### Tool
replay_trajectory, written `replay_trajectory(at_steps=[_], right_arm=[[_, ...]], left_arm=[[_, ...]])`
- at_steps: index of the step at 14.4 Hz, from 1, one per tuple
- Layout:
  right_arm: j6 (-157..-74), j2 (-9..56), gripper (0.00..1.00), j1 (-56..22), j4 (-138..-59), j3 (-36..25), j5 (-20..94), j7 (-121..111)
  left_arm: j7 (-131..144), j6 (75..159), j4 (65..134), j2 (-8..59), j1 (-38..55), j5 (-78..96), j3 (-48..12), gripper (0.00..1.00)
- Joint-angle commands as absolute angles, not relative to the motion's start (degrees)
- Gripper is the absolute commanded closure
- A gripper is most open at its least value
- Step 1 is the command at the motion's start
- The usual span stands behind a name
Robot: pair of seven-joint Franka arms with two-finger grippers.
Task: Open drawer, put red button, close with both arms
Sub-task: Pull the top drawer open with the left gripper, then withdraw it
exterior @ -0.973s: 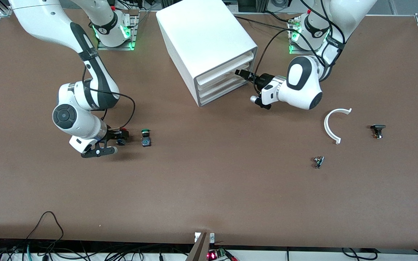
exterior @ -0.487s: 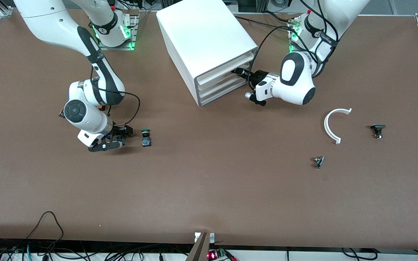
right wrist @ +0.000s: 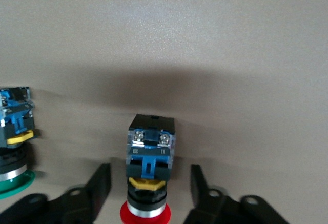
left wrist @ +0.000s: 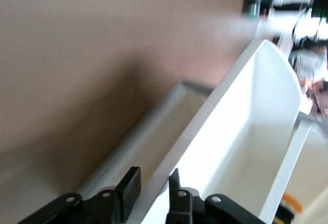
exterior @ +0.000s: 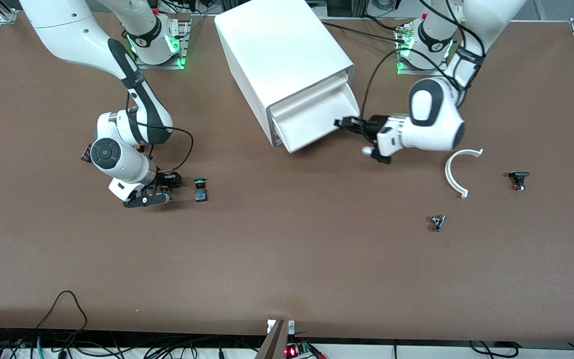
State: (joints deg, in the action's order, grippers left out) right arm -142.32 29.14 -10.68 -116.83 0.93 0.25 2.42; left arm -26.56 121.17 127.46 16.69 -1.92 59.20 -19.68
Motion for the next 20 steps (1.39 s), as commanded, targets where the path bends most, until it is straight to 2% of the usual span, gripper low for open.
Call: replay_trajectory(at_steps=[1, 3, 5, 9, 11, 12, 14, 16, 18, 20], right_arm=[[-143.2, 30.1, 0.60, -10.8, -116.4, 0.9, 1.1, 2.8], [-143.2, 30.0, 0.68, -10.7, -116.0, 0.9, 1.1, 2.7], [-143.0, 29.6, 0.70, -10.7, -114.6, 0.9, 1.1, 1.9], [-141.3, 25.8, 0.72, -10.7, -111.4, 0.9, 0.4, -0.9], [-141.2, 24.2, 0.72, -10.7, -109.3, 1.0, 0.4, -4.6], [-141.2, 23.2, 0.71, -10.7, -108.4, 1.2, 0.6, -7.9], [-140.3, 23.0, 0.72, -10.7, -104.3, 4.5, 0.8, -10.4], [-137.0, 23.1, 0.71, -10.9, -99.3, 7.4, 0.6, -11.2], [-135.5, 23.4, 0.71, -12.1, -95.7, 9.0, 0.6, -12.7], [-133.0, 23.4, 0.71, -12.9, -92.9, 12.4, 0.7, -14.3]], left_arm=[[-24.5, 125.9, 126.5, 16.5, -2.0, 59.2, -18.4, 0.00], [-24.4, 126.7, 126.4, 14.9, -2.5, 59.2, -18.4, 0.00], [-24.4, 129.5, 126.1, 12.4, -3.9, 59.0, -18.3, 0.00], [-24.3, 129.7, 123.6, 5.1, -12.4, 51.3, -17.7, 0.00], [-24.3, 128.7, 123.2, -0.1, -15.2, 41.5, -17.1, 0.00], [-24.1, 124.1, 120.7, -2.9, -15.2, 32.3, -14.4, 0.00], [-22.6, 109.5, 111.5, -4.3, -14.9, 21.4, -10.2, 0.00], [-16.2, 99.1, 103.9, -5.2, -14.2, 11.5, -9.0, 0.00], [-5.6, 91.8, 99.5, -5.8, -12.1, 3.5, -9.1, 0.00], [2.8, 89.8, 99.3, -5.9, -11.1, 0.4, -9.4, 0.00]])
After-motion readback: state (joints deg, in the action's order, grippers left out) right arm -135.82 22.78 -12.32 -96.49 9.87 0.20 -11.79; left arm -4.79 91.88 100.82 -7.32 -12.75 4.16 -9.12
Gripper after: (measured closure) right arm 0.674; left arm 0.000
